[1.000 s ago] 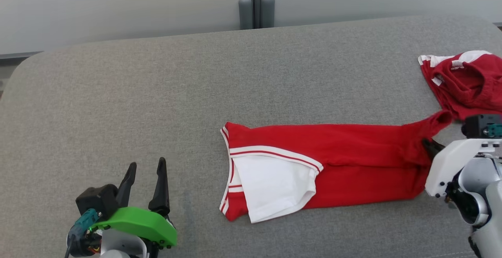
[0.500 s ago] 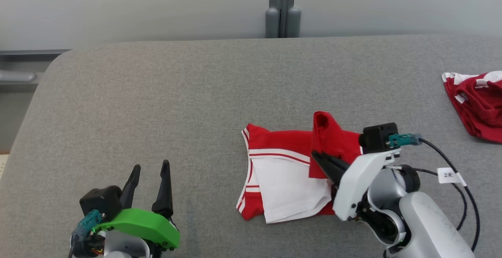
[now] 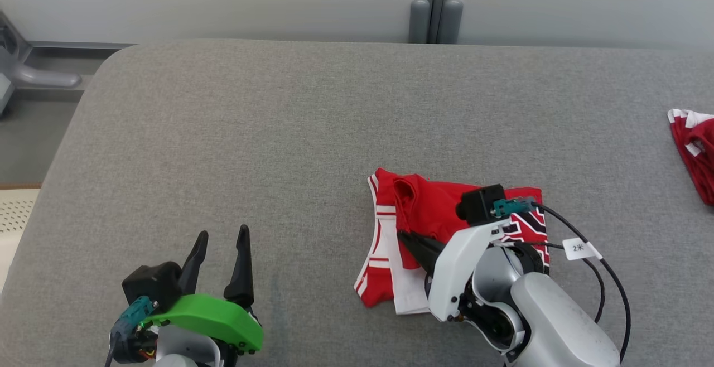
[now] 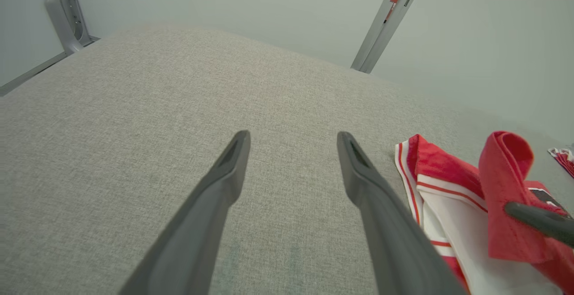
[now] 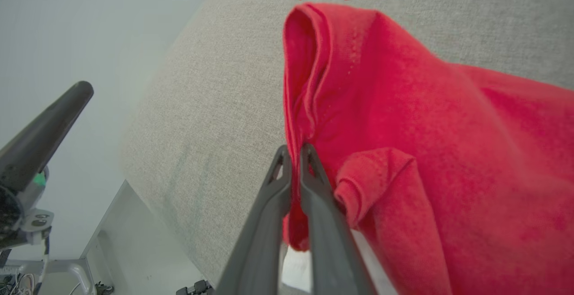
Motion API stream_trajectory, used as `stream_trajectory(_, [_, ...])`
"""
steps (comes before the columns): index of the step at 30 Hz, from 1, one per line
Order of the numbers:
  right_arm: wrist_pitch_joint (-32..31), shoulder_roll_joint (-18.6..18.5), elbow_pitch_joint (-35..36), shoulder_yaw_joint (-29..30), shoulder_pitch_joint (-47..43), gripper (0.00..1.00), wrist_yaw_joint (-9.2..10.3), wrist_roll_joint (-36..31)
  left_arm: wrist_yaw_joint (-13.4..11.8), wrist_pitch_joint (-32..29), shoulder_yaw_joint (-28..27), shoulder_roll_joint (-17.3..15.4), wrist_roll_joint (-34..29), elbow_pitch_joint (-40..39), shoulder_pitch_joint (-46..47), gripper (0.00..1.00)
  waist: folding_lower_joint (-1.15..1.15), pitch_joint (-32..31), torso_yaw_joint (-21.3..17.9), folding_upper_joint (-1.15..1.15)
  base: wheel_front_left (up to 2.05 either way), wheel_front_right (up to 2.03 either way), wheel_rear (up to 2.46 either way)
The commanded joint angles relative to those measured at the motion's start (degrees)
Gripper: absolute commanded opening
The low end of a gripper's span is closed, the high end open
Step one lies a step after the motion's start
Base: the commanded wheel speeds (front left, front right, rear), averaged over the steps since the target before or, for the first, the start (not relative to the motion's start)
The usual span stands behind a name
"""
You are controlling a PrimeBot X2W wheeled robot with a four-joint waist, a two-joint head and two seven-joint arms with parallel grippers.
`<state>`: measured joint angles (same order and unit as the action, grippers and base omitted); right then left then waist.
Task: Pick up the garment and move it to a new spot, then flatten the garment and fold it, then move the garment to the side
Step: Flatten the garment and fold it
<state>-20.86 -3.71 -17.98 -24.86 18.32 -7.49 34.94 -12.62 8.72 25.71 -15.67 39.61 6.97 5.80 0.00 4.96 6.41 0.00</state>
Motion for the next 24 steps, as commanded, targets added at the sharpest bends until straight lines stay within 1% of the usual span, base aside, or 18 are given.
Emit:
stream_trajectory(1, [0.94,0.29,-1.18,-0.33,1.15,0.00,0.02,0.25,0.19,0.20,-0.09,-0.30,-0.06,0.14,0.73,1.00,0.00,-0.14,0.34,0.00,0.00,0.00,0.00])
stream_trajectory(6, [3.82,0.68,-7.23,-1.46,3.58,0.00,0.02,1.42,0.20,0.16,-0.07,-0.61,0.06,0.25,0.88,1.00,0.00,-0.11,1.01,0.00,0.00,0.00,0.00])
stream_trajectory(7, [4.61,0.68,-8.50,-1.67,4.25,0.22,0.02,1.58,0.18,0.13,-0.05,-0.67,0.08,0.28,0.92,1.00,0.00,-0.10,1.14,0.00,0.00,0.00,0.00])
stream_trajectory(8, [5.20,0.73,-9.34,-2.05,4.71,0.31,0.02,2.15,0.17,0.10,0.00,-0.68,0.08,0.29,0.96,1.00,0.00,-0.09,1.25,0.00,0.00,0.00,0.00])
stream_trajectory(9, [6.33,0.81,-9.74,-2.81,5.26,1.00,0.02,3.07,0.15,0.08,0.03,-0.70,0.08,0.29,1.02,1.00,0.00,-0.06,1.37,0.00,0.00,0.00,0.00])
stream_trajectory(11, [8.16,0.77,-10.32,-4.17,6.19,1.00,0.02,5.08,0.07,0.12,0.04,-0.72,0.12,0.29,1.14,1.00,0.00,0.01,1.49,0.00,0.00,0.00,0.00])
stream_trajectory(15, [12.26,0.71,-9.87,-6.28,8.59,1.00,0.02,7.06,-0.29,0.44,-0.21,-0.74,0.27,0.07,1.30,1.00,0.00,0.44,0.99,0.00,0.00,0.00,0.00])
stream_trajectory(18, [15.19,0.72,-9.17,-6.46,10.23,1.00,0.02,6.58,-0.21,0.68,-0.16,-0.55,0.31,-0.04,1.44,1.00,0.00,0.59,0.20,0.00,0.00,0.00,0.00])
stream_trajectory(21, [18.41,0.29,-8.93,-4.96,11.55,1.00,0.02,3.29,-0.14,0.82,0.18,-0.41,0.08,-0.10,1.52,1.00,0.00,0.71,-0.87,0.00,0.00,0.00,0.00])
stream_trajectory(24, [21.98,-2.14,-9.26,-2.68,11.72,1.00,0.03,-2.71,0.13,0.79,0.75,-0.22,-0.23,-0.08,1.98,1.00,0.00,0.93,-1.72,0.00,0.00,0.00,0.00])
